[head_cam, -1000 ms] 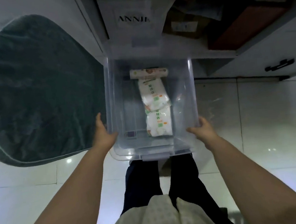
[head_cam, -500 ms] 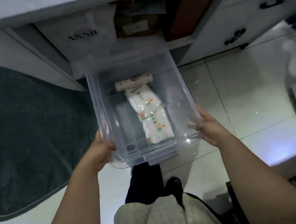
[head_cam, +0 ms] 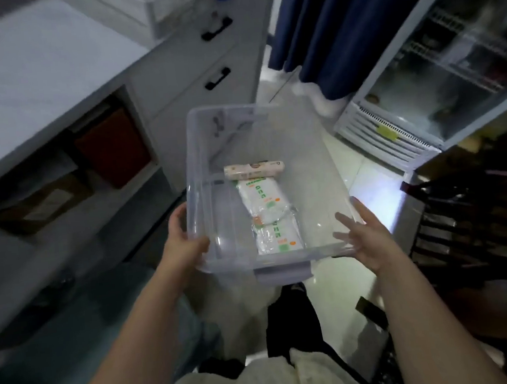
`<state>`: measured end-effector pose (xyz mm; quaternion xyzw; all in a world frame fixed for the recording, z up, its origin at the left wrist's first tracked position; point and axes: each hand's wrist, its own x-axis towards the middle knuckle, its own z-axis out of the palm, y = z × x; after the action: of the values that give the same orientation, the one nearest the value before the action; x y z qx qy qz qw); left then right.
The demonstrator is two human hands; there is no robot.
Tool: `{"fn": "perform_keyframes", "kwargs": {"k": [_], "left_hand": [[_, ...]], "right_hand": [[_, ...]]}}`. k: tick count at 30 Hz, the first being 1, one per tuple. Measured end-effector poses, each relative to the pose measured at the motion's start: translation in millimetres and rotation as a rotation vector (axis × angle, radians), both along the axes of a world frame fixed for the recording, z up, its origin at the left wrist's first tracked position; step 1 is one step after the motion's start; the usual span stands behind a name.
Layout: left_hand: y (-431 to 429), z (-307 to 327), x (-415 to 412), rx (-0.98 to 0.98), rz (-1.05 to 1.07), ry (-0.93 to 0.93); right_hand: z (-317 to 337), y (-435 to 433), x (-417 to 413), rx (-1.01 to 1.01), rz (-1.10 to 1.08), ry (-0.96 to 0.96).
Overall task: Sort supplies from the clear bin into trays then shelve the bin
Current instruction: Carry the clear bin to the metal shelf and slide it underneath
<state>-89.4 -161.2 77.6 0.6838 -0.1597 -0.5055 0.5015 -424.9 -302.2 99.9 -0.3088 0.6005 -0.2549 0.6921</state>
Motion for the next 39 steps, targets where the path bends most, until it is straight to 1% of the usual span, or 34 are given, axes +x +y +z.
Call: {"fn": "perform_keyframes", "kwargs": {"k": [3, 6, 8, 11, 13, 15, 16, 18, 23, 26, 29, 32, 35, 39], "left_hand": [[-92.3, 14.5, -32.5, -0.030, -0.083, 0.015], [-183.1, 27.9, -62.4, -0.042, -0.117, -0.050], [-234.9, 39.6, -80.3, -0.011, -0.120, -0.075], [-296.0, 56.2, -99.2, 0.042, -0.144, -0.059], [-329.6, 67.5, -104.2, 0.061, -0.225, 0.000], [-366.2, 79.9, -105.8, 0.050, -0.374, 0.131], [-386.8, 84.0, -104.7, 0.042, -0.407, 0.181], [-435.4, 89.2, -101.1, 0.026, -0.381, 0.215], [-588.9, 94.8, -80.2, -0.059, -0.266, 0.158], [-685.8, 105.8, -53.7, -0.131, -0.284, 0.190], [-780.0, 120.0, -19.6, -0.144, -0.294, 0.267], [-861.2, 130.0, 10.4, -0.145, -0.278, 0.252], [-928.1, 131.2, 36.0, -0.152, -0.208, 0.237], [-1006.1, 124.8, 69.2, -0.149, -0.055, 0.218]], "right_hand": [[14.4, -56.3, -42.1, -0.012, -0.109, 0.019], [29.9, -123.2, -73.1, -0.051, -0.146, 0.055], [42.8, -168.6, -87.4, -0.054, -0.157, 0.088], [57.6, -236.1, -108.3, -0.042, -0.198, 0.076], [63.2, -276.0, -118.1, -0.046, -0.228, 0.066], [66.4, -316.0, -121.0, -0.075, -0.244, 0.043], [67.8, -337.4, -119.6, -0.086, -0.245, 0.036], [70.3, -386.0, -112.1, -0.118, -0.233, 0.039], [78.9, -534.1, -76.3, -0.225, -0.207, 0.040], [92.0, -637.3, -48.9, -0.256, -0.188, 0.040], [113.1, -730.2, -21.7, -0.284, -0.200, 0.018], [125.4, -805.0, 0.6, -0.312, -0.200, 0.015], [130.3, -877.5, 25.7, -0.315, -0.168, -0.007], [134.4, -987.5, 74.8, -0.306, -0.113, -0.064]]}}
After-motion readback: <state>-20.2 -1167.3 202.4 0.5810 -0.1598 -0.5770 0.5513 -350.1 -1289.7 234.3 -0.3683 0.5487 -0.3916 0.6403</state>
